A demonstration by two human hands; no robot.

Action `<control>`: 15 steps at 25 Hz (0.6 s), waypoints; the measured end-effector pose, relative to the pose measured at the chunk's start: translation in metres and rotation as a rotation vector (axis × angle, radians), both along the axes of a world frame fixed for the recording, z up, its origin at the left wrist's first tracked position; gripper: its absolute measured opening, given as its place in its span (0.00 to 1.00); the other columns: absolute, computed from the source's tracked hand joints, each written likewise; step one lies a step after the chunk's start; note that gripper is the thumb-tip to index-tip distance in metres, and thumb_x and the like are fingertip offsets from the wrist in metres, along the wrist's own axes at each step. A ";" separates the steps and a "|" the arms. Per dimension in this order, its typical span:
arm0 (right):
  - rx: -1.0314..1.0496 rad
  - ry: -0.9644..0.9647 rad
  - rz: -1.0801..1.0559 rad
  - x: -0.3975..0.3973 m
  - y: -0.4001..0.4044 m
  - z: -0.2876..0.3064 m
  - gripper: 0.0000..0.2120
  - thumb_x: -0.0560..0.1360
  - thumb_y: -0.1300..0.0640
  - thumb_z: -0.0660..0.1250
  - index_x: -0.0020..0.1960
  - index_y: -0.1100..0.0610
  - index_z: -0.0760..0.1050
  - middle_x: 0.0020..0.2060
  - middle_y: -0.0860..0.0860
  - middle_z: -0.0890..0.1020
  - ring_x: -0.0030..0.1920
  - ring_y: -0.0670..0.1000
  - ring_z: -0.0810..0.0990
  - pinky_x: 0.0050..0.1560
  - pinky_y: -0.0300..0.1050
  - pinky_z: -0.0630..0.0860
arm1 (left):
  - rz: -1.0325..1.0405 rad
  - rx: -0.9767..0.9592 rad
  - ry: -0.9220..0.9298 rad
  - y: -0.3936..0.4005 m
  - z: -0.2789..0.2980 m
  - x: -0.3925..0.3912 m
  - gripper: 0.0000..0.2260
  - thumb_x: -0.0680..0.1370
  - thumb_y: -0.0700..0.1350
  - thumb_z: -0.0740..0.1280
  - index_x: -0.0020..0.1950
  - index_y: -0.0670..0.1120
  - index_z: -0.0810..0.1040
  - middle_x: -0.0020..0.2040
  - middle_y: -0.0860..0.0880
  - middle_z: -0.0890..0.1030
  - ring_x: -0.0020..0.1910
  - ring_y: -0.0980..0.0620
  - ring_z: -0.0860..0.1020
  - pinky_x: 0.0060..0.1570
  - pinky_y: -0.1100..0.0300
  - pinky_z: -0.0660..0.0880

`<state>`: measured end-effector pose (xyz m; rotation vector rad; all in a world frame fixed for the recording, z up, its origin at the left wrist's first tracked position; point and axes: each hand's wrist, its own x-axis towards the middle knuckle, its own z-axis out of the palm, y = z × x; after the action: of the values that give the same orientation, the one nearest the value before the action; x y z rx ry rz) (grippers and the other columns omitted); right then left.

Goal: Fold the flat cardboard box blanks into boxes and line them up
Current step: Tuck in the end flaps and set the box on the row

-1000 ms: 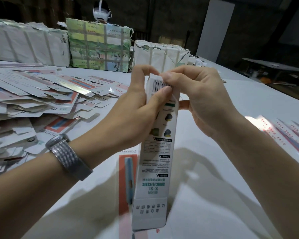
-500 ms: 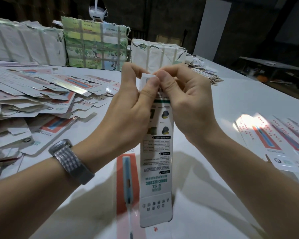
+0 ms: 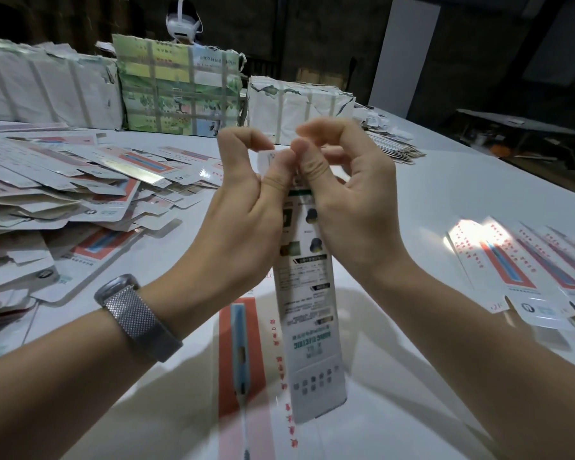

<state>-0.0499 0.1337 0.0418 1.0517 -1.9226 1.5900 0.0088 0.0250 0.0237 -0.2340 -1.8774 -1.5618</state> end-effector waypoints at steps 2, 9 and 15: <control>0.120 0.110 -0.121 0.000 0.002 0.003 0.10 0.80 0.54 0.67 0.59 0.57 0.79 0.52 0.47 0.76 0.53 0.45 0.76 0.50 0.43 0.77 | 0.038 0.027 -0.019 -0.002 0.003 -0.003 0.06 0.86 0.53 0.55 0.51 0.55 0.60 0.29 0.55 0.78 0.24 0.57 0.75 0.23 0.63 0.72; 0.585 0.066 -0.200 0.009 0.005 0.019 0.40 0.73 0.42 0.65 0.79 0.56 0.57 0.57 0.49 0.65 0.59 0.49 0.72 0.58 0.49 0.77 | -0.156 0.242 -0.183 -0.005 0.017 -0.002 0.08 0.86 0.56 0.52 0.51 0.55 0.64 0.51 0.39 0.81 0.39 0.50 0.82 0.30 0.55 0.78; 0.821 -0.007 -0.387 -0.027 0.020 0.015 0.27 0.73 0.44 0.68 0.70 0.49 0.66 0.56 0.49 0.68 0.57 0.54 0.73 0.51 0.51 0.73 | -0.006 -0.082 -0.241 -0.023 -0.003 -0.014 0.09 0.74 0.58 0.65 0.54 0.67 0.76 0.55 0.59 0.81 0.50 0.63 0.80 0.47 0.49 0.80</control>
<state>-0.0767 0.1534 0.0564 0.8477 -2.6522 0.5795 -0.0053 0.0018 0.0206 -0.0907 -2.1302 -1.5763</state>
